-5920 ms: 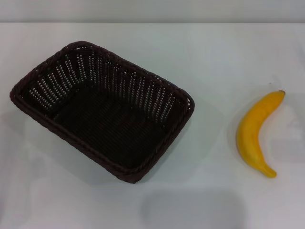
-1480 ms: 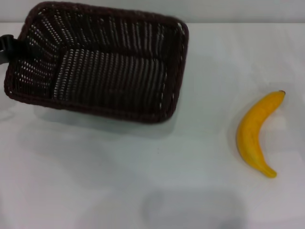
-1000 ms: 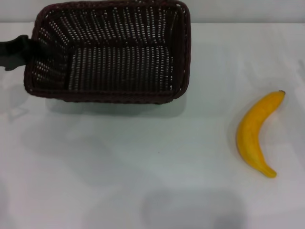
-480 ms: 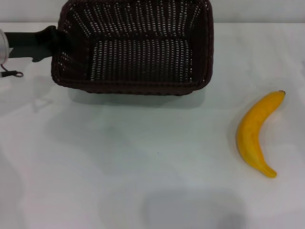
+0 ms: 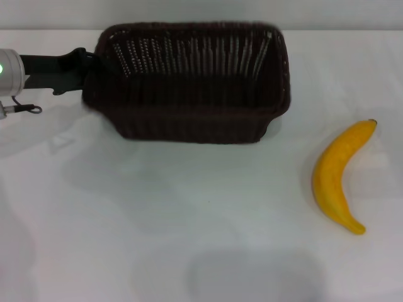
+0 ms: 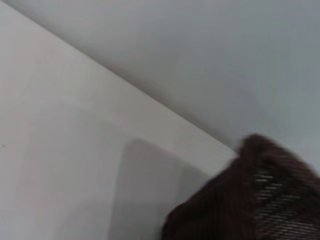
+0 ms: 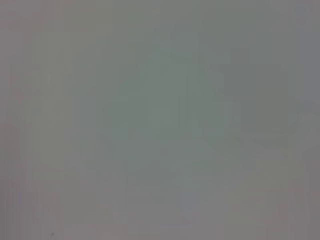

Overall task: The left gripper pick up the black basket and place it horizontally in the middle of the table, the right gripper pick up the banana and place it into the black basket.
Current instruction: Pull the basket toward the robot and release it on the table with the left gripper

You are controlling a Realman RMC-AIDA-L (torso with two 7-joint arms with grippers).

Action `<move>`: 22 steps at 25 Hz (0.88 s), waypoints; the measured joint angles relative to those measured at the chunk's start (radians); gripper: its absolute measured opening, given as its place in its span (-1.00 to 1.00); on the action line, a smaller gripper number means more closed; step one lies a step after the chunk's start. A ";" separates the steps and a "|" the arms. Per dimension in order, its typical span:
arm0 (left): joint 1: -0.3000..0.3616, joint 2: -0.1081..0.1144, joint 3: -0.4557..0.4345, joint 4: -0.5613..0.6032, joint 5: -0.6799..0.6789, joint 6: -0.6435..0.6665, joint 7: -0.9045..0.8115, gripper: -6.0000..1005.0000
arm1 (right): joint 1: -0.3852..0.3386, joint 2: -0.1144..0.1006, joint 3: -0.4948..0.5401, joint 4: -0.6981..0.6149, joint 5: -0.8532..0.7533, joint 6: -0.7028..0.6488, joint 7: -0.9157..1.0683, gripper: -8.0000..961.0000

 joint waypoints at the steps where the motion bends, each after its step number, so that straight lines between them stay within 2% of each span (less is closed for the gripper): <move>1: 0.001 0.000 0.000 0.000 0.000 0.001 0.000 -0.36 | -0.006 0.001 0.000 -0.004 0.000 0.001 0.000 0.79; 7: 0.005 -0.002 0.001 0.007 0.005 -0.003 0.010 0.16 | -0.012 0.006 0.000 -0.008 0.001 0.004 -0.001 0.79; 12: 0.018 -0.004 0.001 0.031 0.011 -0.007 0.055 0.34 | -0.012 0.010 0.003 -0.006 0.001 0.005 -0.004 0.79; 17: 0.093 -0.034 -0.001 0.156 -0.020 -0.065 0.101 0.52 | -0.006 0.017 0.008 0.002 0.000 0.005 -0.001 0.79; 19: 0.133 -0.045 -0.002 0.215 -0.065 -0.107 0.138 0.59 | -0.005 0.017 0.010 0.002 0.001 0.005 0.002 0.79; 22: 0.191 -0.050 -0.006 0.275 -0.165 -0.162 0.215 0.71 | -0.007 0.017 0.012 0.003 0.002 0.005 0.019 0.79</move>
